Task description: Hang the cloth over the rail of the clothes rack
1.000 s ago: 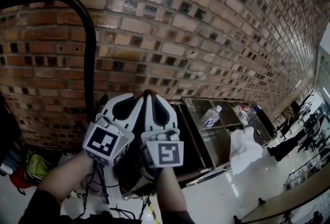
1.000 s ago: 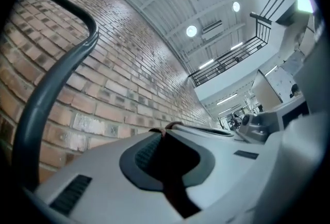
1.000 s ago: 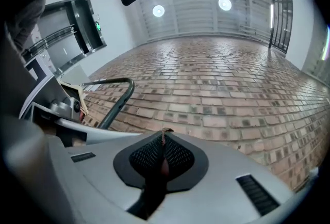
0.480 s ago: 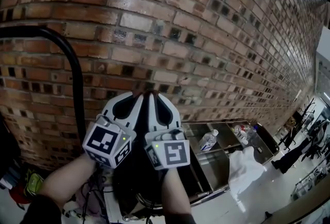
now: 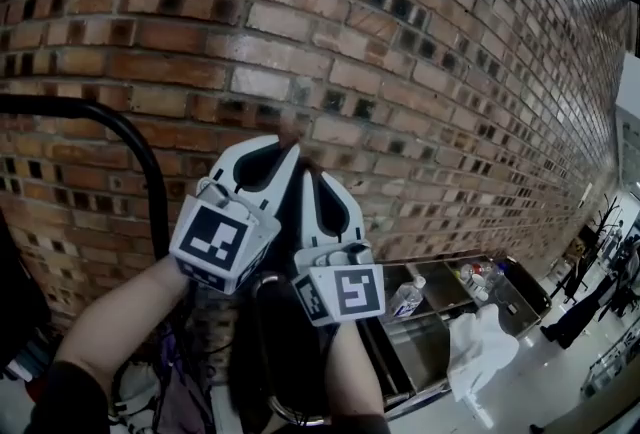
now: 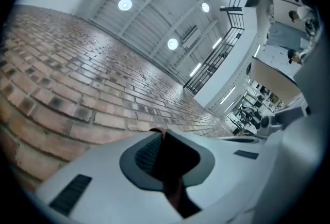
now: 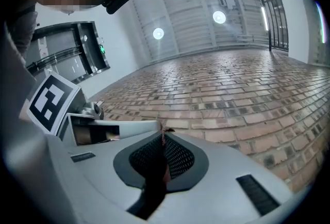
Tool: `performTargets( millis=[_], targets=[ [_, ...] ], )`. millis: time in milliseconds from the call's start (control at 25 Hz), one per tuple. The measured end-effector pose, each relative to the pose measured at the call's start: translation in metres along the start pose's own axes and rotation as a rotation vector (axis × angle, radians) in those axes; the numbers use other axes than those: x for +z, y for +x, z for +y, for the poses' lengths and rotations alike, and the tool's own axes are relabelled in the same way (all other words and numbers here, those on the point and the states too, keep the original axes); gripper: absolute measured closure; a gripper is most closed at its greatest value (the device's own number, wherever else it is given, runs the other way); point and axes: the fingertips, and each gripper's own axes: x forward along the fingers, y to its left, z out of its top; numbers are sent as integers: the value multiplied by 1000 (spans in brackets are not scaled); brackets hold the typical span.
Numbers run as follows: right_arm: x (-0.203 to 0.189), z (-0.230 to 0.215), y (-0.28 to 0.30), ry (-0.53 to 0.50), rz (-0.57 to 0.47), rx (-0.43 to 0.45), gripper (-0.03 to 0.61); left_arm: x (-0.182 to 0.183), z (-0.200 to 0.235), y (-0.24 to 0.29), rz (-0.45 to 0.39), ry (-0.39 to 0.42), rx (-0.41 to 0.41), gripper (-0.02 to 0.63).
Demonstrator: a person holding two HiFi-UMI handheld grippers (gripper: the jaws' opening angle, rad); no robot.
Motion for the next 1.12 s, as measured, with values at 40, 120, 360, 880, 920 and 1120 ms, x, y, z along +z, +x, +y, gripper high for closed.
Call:
performTargets(
  millis=[40, 120, 360, 880, 920, 1120],
  targets=[
    [4, 2, 3, -2, -10, 4, 540, 8, 4, 1, -12, 35, -3, 586],
    [13, 7, 7, 0, -35, 8, 540, 18, 12, 1, -28, 75, 0, 586],
    [39, 22, 16, -87, -117, 0, 540, 34, 26, -5, -51, 132, 18, 586],
    [50, 22, 44, -115, -151, -30, 540, 70, 55, 3, -104, 156, -17, 586],
    [53, 22, 50, -108, -157, -26, 540, 79, 59, 5, -118, 166, -19, 586],
    [68, 44, 81, -95, -167, 10, 540, 118, 95, 10, -116, 214, -51, 586]
  ],
)
